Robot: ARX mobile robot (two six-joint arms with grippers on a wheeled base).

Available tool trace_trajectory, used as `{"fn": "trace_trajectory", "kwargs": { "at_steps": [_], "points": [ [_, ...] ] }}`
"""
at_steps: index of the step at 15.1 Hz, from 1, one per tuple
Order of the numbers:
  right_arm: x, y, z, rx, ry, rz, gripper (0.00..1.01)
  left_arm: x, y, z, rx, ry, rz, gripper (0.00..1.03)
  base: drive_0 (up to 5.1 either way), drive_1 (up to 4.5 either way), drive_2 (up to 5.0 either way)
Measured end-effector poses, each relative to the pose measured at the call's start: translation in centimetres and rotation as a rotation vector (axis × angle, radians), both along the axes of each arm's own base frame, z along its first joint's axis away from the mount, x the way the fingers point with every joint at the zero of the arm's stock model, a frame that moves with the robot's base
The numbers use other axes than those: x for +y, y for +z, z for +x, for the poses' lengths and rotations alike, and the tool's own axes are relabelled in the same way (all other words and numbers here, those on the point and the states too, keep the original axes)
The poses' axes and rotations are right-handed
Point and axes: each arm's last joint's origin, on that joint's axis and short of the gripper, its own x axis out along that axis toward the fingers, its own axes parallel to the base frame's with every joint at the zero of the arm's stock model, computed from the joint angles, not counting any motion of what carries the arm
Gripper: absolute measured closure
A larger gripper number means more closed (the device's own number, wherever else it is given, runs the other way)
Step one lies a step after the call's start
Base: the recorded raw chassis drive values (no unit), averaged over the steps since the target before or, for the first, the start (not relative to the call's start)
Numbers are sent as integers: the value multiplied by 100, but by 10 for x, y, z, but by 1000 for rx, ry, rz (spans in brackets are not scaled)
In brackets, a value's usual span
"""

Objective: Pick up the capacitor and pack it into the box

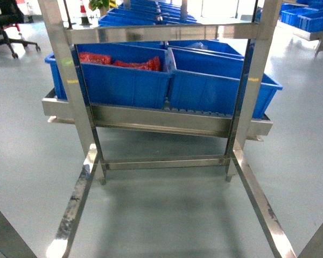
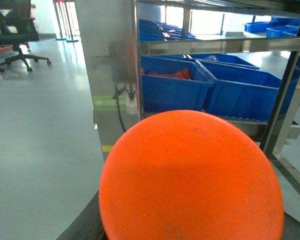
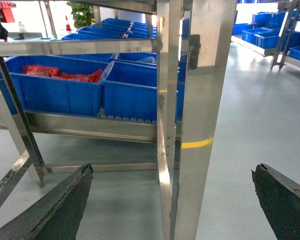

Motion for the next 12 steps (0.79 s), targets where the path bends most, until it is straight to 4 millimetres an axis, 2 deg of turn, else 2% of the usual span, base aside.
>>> {"fn": "trace_trajectory", "kwargs": {
  "at_steps": [12],
  "points": [
    [0,0,0,0,-2,1,3,0,0,0,0,0,0,59,0,0,0]
  ]
}}
